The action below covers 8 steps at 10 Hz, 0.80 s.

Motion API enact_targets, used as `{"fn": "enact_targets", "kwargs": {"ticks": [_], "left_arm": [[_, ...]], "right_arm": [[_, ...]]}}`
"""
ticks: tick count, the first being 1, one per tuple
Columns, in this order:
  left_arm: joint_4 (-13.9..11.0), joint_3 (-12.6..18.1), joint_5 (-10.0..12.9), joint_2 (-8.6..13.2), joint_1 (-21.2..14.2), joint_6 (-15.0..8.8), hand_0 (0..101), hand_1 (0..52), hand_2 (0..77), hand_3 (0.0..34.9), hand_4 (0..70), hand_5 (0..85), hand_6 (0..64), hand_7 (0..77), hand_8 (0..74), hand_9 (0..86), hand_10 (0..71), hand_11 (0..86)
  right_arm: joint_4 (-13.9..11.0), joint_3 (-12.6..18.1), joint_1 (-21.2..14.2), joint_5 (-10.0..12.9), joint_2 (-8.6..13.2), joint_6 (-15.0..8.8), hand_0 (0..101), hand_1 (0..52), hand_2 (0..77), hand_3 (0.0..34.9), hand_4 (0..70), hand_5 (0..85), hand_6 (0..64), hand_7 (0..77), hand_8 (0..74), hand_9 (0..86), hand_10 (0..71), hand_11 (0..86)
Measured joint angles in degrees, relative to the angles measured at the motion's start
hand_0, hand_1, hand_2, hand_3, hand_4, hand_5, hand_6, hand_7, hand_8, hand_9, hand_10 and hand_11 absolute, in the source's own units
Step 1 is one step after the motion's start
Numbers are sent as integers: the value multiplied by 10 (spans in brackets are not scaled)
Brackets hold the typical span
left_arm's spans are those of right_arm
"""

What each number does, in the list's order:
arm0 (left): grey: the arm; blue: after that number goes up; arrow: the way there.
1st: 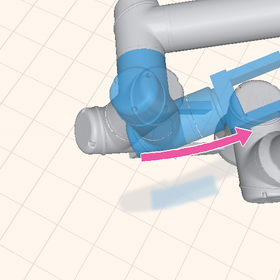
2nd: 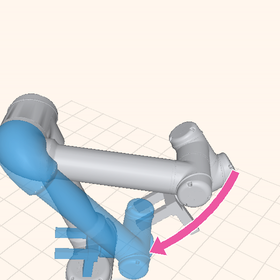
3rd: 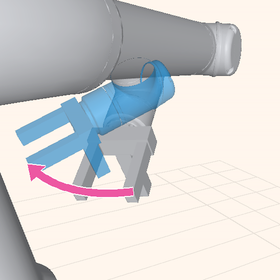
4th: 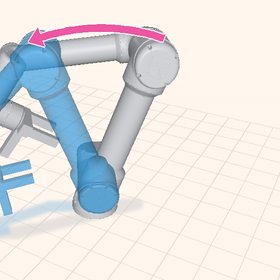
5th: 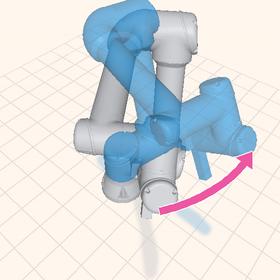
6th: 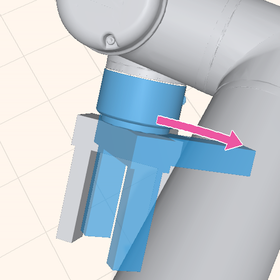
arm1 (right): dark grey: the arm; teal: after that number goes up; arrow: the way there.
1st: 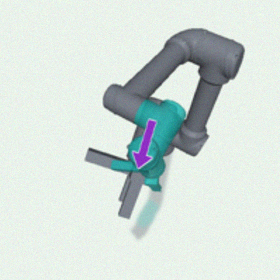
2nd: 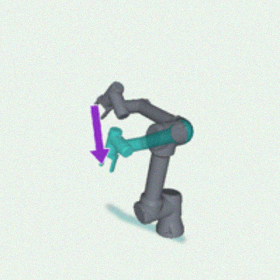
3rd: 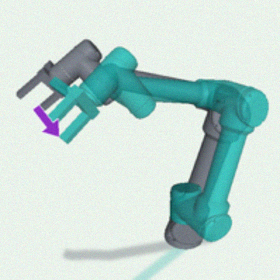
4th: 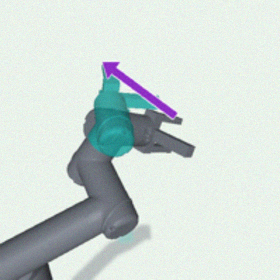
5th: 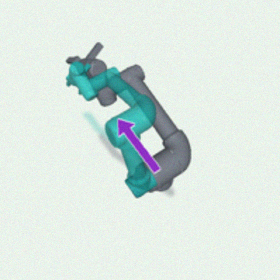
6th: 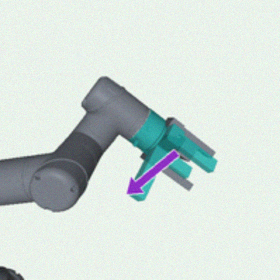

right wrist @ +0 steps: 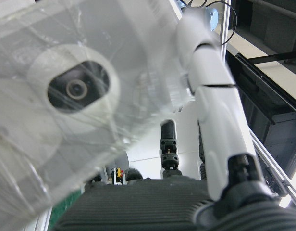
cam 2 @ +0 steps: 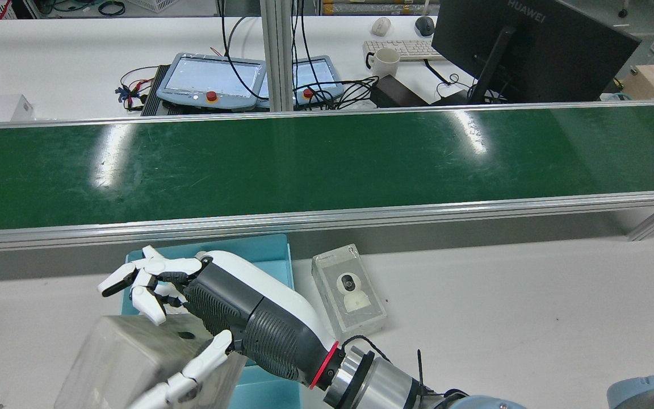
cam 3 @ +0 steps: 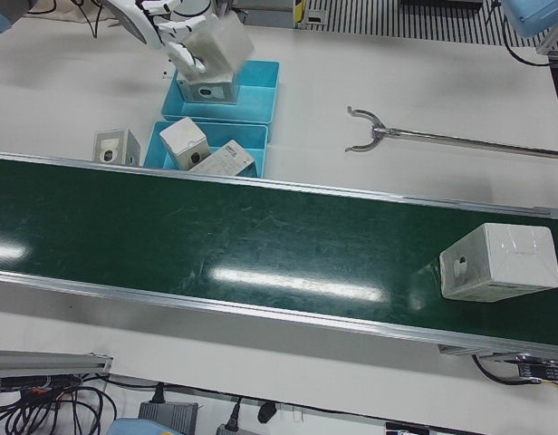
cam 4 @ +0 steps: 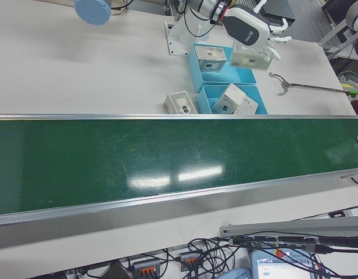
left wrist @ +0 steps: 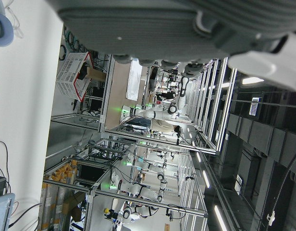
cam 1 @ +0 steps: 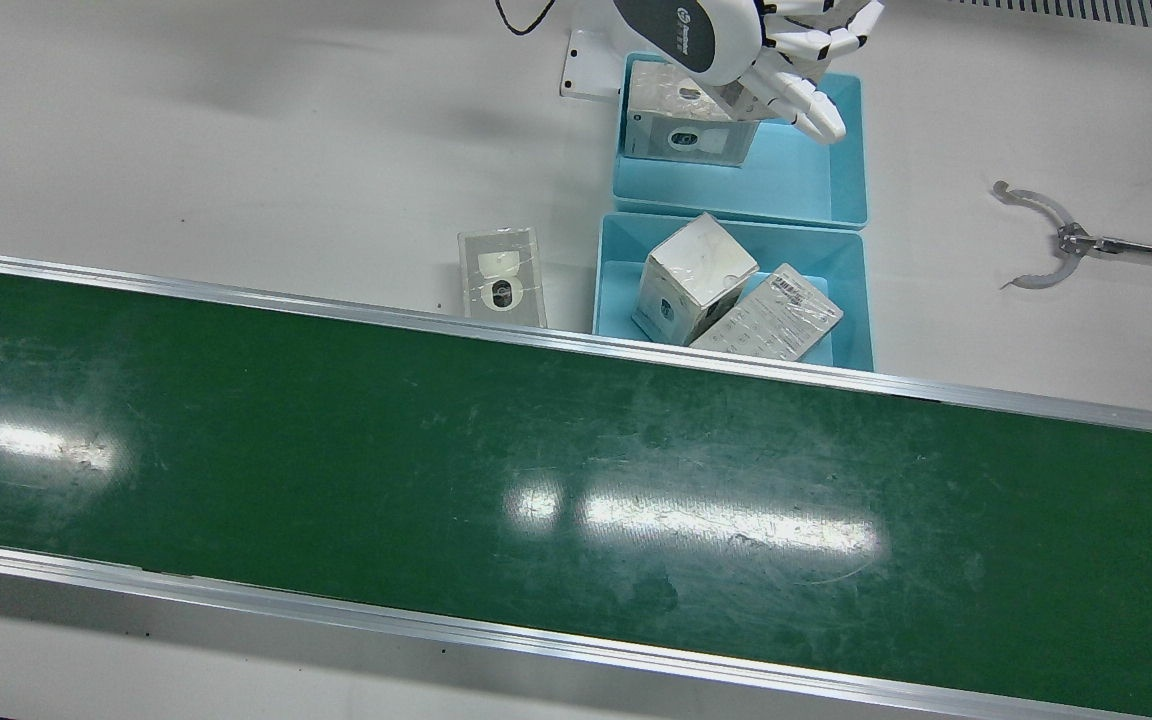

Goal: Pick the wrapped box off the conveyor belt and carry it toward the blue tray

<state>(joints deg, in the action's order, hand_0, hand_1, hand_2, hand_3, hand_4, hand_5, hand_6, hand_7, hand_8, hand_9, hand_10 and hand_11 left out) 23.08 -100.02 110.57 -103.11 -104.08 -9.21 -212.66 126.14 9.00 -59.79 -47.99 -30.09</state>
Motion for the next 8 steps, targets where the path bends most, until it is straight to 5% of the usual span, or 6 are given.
{"fn": "enact_targets", "kwargs": {"ticks": [1,2,6,7,8], "left_arm": [[0,0,0,0,0,0,0,0,11,0,0,5,0,5,0,5,5,0],[0,0,0,0,0,0,0,0,11,0,0,5,0,5,5,0,5,0],[0,0,0,0,0,0,0,0,11,0,0,5,0,5,0,5,5,0],[0,0,0,0,0,0,0,0,11,0,0,5,0,5,0,5,5,0],[0,0,0,0,0,0,0,0,5,0,0,5,0,5,5,0,5,0]], "right_arm": [[0,1,-5,2,0,-1,493,153,87,264,196,475,33,191,0,22,54,76],[0,1,-8,2,0,-1,494,131,71,305,224,218,22,218,0,33,54,76],[-2,5,8,-3,-13,-1,492,131,93,304,224,229,22,218,0,33,49,76],[-6,6,33,-8,-22,-1,513,169,131,304,262,409,33,245,0,33,38,65],[-15,6,70,-22,-32,-1,515,191,131,305,218,507,22,251,0,33,11,65]]}}
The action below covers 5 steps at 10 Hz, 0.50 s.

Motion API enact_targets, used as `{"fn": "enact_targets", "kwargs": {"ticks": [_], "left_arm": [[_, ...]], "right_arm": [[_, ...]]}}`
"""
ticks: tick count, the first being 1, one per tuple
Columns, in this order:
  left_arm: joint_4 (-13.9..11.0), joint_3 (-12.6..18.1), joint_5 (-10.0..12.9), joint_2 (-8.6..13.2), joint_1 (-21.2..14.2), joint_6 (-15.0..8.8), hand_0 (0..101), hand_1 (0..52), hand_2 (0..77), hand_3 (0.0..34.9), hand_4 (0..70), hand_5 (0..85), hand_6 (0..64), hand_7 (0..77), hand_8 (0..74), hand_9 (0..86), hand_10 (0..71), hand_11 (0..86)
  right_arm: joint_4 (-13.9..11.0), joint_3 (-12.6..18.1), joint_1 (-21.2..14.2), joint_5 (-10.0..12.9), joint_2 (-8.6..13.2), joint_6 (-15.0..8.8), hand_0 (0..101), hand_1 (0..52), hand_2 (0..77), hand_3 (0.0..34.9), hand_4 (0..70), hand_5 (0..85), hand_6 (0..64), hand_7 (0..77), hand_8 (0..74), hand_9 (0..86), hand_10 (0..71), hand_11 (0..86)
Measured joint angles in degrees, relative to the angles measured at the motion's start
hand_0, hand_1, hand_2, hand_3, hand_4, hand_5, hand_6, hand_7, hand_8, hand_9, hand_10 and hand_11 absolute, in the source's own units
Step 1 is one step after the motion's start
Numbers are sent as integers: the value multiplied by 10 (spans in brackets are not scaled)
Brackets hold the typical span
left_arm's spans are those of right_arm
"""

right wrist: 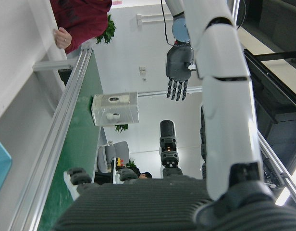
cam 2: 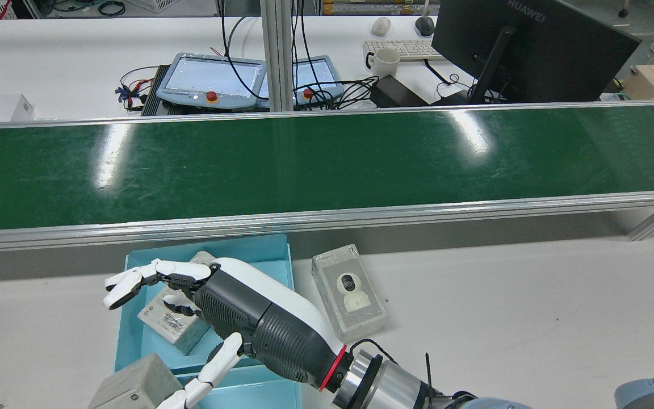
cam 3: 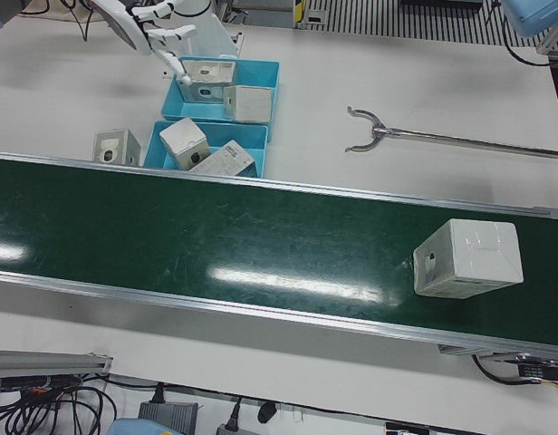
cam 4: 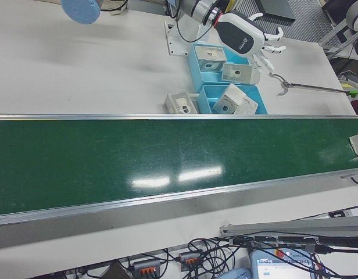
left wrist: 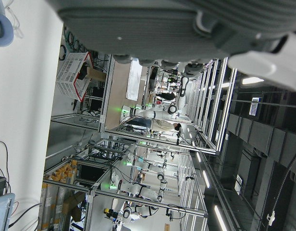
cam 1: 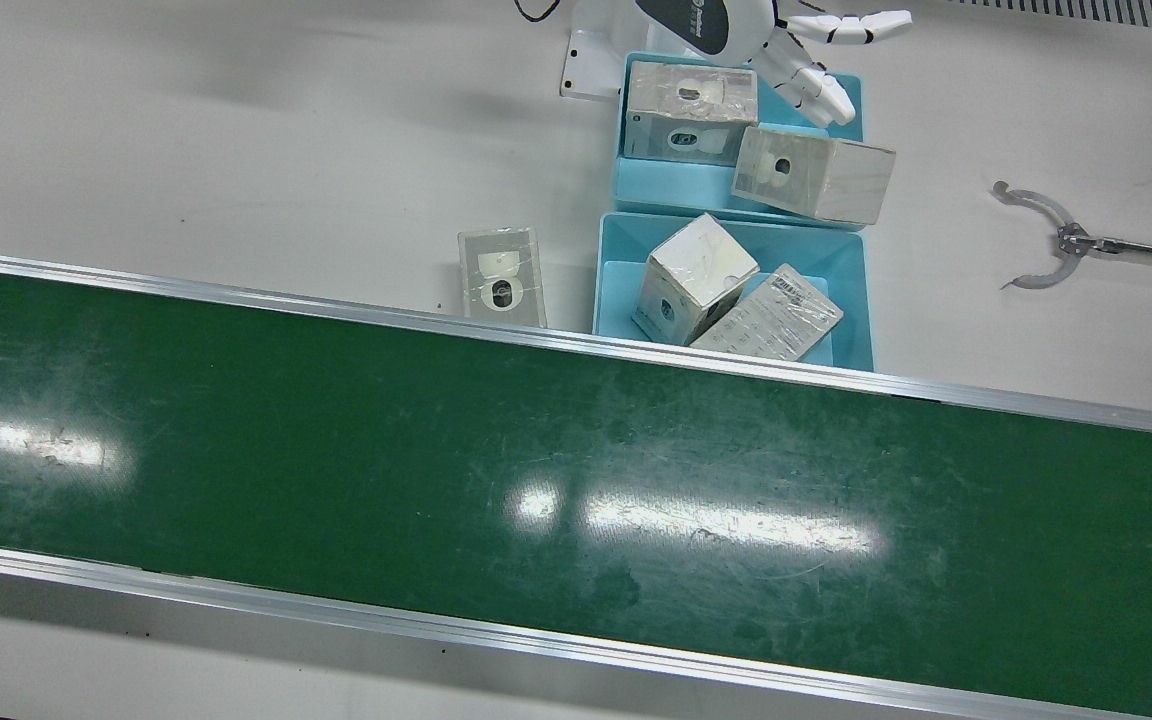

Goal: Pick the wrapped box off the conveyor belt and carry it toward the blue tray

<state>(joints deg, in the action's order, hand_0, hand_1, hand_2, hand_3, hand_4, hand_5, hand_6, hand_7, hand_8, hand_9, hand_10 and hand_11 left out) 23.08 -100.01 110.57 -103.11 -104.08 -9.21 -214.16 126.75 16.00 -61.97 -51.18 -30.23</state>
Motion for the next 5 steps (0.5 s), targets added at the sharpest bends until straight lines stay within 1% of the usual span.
{"fn": "enact_targets", "kwargs": {"ticks": [1,2,3,4,5], "left_arm": [[0,0,0,0,0,0,0,0,11,0,0,5,0,5,5,0,5,0],[0,0,0,0,0,0,0,0,5,0,0,5,0,5,5,5,5,0],[0,0,0,0,0,0,0,0,11,0,0,5,0,5,5,0,5,0],[0,0,0,0,0,0,0,0,5,0,0,5,0,5,5,0,0,0],[0,0,0,0,0,0,0,0,5,0,0,5,0,5,5,0,5,0]], "right_arm": [[-16,-2,52,-19,-8,1,515,191,131,305,218,507,22,251,0,33,22,54],[-28,-8,107,-34,-17,4,473,109,93,303,175,420,5,175,0,33,22,38],[-35,-19,165,-42,-25,11,473,109,93,303,175,420,5,175,0,33,22,38],[-38,-35,210,-44,-29,22,464,104,109,305,191,196,5,169,0,27,27,44],[-39,-51,246,-35,-30,40,465,104,120,306,207,131,5,169,0,16,0,27]]}}
